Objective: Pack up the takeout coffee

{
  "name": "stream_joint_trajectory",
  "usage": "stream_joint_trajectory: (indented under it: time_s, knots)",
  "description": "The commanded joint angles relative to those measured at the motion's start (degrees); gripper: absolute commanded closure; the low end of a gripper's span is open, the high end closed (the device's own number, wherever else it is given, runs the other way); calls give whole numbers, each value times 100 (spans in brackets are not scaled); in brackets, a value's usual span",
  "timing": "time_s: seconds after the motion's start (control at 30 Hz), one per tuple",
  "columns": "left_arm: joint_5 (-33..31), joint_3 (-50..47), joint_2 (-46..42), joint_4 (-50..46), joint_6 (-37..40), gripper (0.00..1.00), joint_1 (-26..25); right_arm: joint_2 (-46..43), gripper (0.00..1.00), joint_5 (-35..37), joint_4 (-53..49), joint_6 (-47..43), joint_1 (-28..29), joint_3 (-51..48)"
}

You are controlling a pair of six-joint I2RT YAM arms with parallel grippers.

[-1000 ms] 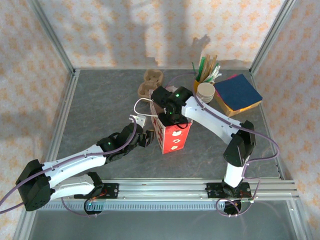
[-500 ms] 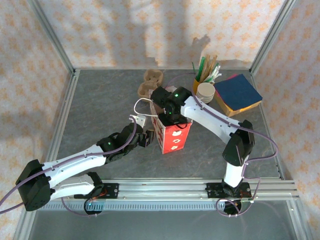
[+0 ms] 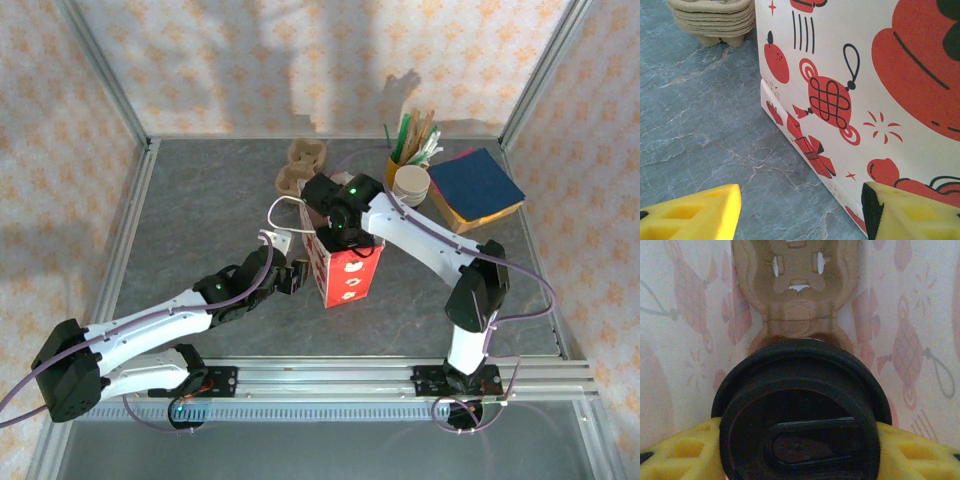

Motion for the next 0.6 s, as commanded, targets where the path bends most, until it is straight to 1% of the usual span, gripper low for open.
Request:
stream_joint_trajectory:
  time_s: [0.0, 0.57]
  knots:
    - [-153, -4, -48, 111, 14, 33, -31, -100, 54, 113, 25, 13, -54, -86]
    - [-153, -3, -43, 102, 5, 33, -27, -123, 54, -48, 262, -46, -106, -379]
